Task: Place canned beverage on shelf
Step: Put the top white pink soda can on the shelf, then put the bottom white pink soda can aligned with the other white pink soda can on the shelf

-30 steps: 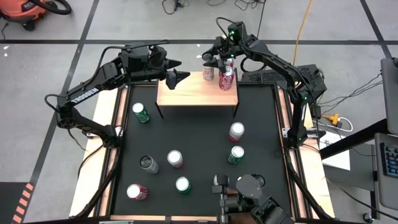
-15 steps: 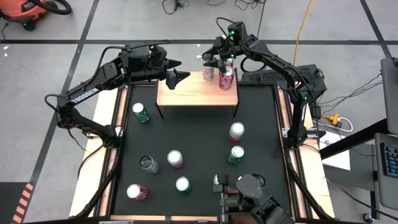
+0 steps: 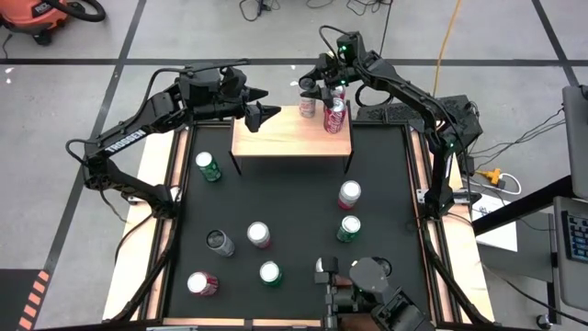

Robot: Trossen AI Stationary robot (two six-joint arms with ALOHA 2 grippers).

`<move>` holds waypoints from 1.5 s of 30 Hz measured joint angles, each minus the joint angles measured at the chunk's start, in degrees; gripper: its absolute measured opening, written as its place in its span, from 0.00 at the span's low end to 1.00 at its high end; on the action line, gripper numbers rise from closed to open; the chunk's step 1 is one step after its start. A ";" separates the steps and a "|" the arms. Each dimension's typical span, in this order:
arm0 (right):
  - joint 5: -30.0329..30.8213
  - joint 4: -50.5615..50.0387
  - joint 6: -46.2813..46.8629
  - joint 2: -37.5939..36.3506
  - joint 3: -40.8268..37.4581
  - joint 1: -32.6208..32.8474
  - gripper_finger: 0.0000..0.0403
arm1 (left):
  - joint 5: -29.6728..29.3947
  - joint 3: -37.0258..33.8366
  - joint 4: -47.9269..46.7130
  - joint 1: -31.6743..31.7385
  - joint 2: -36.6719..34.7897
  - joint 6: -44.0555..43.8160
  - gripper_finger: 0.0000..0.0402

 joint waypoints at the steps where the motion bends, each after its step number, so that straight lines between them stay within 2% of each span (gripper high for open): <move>1: 0.00 0.00 0.02 0.00 0.00 0.00 0.63 | 0.00 0.00 0.00 0.00 0.00 0.00 0.96; 12: -0.02 -0.02 0.82 0.00 0.00 0.00 0.63 | 0.50 0.00 0.00 0.02 0.00 -0.16 0.96; 21: -0.22 0.00 1.39 0.00 0.00 -0.02 0.74 | 0.50 0.00 -0.02 0.02 0.00 -0.17 0.96; 38: -0.15 3.19 6.45 -0.32 0.00 -0.02 0.74 | 0.48 0.00 -0.20 0.02 0.00 -0.17 0.96; 45: 3.49 3.06 7.60 -4.03 0.00 0.09 0.74 | 0.46 0.00 -0.23 0.02 0.00 0.17 0.96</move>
